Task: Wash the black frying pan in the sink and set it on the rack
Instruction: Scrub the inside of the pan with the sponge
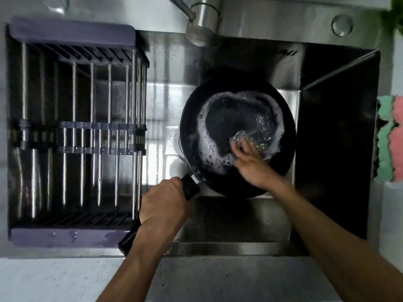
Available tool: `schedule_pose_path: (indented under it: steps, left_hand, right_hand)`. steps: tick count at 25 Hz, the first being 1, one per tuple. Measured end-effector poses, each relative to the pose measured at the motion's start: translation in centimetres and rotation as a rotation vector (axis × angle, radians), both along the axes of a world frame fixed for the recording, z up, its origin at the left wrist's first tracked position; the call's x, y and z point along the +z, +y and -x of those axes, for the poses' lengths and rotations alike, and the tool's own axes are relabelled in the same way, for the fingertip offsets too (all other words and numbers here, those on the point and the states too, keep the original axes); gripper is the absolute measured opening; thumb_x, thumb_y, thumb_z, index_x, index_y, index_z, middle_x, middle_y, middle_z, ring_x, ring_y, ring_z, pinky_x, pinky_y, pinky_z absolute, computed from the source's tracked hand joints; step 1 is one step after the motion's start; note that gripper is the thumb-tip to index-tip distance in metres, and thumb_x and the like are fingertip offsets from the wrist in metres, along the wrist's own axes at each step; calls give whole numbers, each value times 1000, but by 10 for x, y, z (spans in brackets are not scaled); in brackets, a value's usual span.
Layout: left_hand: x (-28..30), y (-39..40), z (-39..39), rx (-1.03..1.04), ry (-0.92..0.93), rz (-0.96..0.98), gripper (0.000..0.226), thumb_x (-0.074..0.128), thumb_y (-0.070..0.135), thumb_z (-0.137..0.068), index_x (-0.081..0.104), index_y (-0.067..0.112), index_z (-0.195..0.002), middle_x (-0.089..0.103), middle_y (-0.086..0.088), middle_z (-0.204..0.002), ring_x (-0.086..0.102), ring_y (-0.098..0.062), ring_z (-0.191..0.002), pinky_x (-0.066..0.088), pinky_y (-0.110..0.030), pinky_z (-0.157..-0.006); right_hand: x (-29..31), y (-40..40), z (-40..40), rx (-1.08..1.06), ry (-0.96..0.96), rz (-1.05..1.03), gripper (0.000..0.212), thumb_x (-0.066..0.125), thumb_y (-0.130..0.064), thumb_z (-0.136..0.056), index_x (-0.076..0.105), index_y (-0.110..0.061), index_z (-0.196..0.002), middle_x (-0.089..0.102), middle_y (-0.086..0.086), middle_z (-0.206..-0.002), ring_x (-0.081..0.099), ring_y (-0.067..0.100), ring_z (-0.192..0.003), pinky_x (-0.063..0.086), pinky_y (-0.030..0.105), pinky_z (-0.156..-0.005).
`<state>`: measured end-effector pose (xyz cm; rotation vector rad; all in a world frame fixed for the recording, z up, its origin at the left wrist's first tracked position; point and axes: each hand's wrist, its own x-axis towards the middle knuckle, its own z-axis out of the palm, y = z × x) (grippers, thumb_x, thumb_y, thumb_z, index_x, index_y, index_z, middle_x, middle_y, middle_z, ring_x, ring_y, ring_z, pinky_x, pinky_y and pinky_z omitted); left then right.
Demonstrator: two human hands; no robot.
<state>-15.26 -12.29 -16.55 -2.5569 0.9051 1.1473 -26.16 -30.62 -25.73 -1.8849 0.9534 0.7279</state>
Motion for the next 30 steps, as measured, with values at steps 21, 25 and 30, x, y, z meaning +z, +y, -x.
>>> schedule_pose_path:
  steps: [21, 25, 30]
  left_hand:
    - [-2, 0, 2, -3, 8, 4, 37, 64, 43, -83, 55, 19, -110, 64, -1, -100, 64, -25, -90, 40, -30, -66]
    - [-1, -1, 3, -6, 1, 3, 33, 64, 38, -83, 56, 18, -109, 65, -3, -99, 64, -27, -91, 42, -30, -67]
    - [1, -2, 0, -12, -15, -3, 32, 64, 35, -83, 58, 17, -108, 65, -4, -97, 65, -29, -89, 43, -31, -67]
  right_hand:
    - [-2, -16, 0, 45, -25, 113, 52, 34, -22, -107, 24, -17, -157, -11, 6, -167, -26, 18, -145, -17, 30, -115]
    - [-9, 10, -20, 124, -305, -37, 46, 43, -13, -105, 39, -8, -150, 1, 11, -166, -16, 18, -147, -22, 11, -108]
    - [3, 20, 10, 107, -58, -42, 52, 35, -29, -108, 23, -22, -158, -11, 2, -166, -16, 21, -152, -9, 29, -119]
